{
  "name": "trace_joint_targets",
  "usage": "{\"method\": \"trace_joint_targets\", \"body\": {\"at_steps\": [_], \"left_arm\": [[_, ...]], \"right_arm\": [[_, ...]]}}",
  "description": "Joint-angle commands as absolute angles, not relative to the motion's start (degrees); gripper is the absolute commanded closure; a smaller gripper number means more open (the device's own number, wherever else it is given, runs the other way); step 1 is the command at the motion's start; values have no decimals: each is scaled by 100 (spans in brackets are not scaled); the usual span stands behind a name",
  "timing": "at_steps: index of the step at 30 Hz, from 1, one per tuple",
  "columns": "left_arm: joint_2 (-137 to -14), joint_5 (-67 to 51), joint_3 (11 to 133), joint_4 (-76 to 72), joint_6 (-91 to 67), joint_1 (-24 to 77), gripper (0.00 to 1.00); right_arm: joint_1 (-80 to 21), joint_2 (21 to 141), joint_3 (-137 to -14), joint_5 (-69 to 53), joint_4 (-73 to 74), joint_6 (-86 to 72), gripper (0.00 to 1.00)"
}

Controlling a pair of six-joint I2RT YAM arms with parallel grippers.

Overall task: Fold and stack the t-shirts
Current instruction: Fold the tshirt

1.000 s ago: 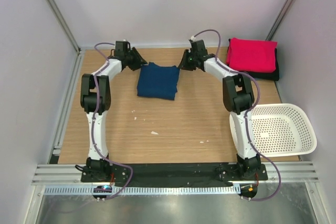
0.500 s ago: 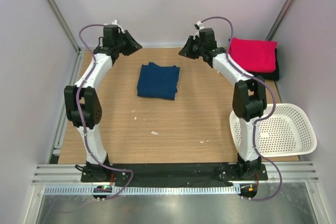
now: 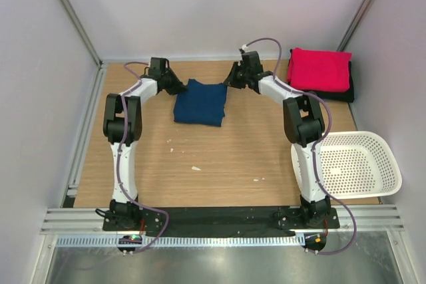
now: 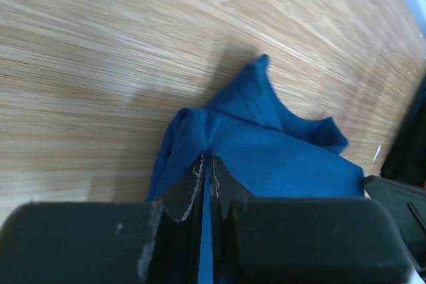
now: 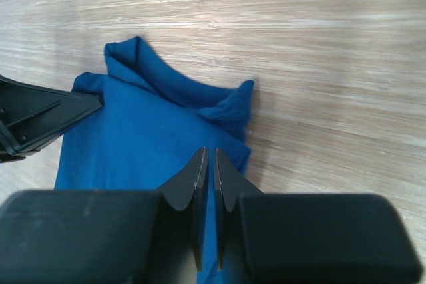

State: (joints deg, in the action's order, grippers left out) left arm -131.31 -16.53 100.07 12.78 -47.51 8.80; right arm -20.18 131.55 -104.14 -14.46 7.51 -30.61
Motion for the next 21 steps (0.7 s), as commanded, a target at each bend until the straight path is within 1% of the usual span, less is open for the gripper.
{"method": "trace_joint_targets", "body": {"at_steps": [1,9,11,14,16,17,18,20,21], "left_arm": [[-13218,-1740,10310,1028,-4957,826,94],[-13465,-1828,10248,949,-4939,791,93],[-13369,-1872,10230,949,-4869,791,92],[-13140,-1951,10222,993,-4685,773,87],[-12982,-2004,10344,1080,-4571,765,80],[-12807,-2021,10406,1281,-4405,765,77],[-12684,-2048,10450,1361,-4334,765,65],[-12255,-2048,10459,1528,-4158,782,51],[-12113,-1978,10442,1608,-4096,782,40]], "right_arm": [[-2065,13122,-10459,-1098,650,-3015,88],[-2100,13289,-10187,-1099,668,-2822,89],[-2127,13306,-10160,-1002,738,-2681,89],[-2136,13210,-10230,-879,931,-2584,89],[-2127,13018,-10239,-748,984,-2566,89],[-2127,12947,-10318,-721,1080,-2514,83],[-2127,12877,-10414,-695,1185,-2496,79],[-2127,12701,-10651,-642,1571,-2452,72],[-2127,12648,-10896,-642,1712,-2365,58]]}}
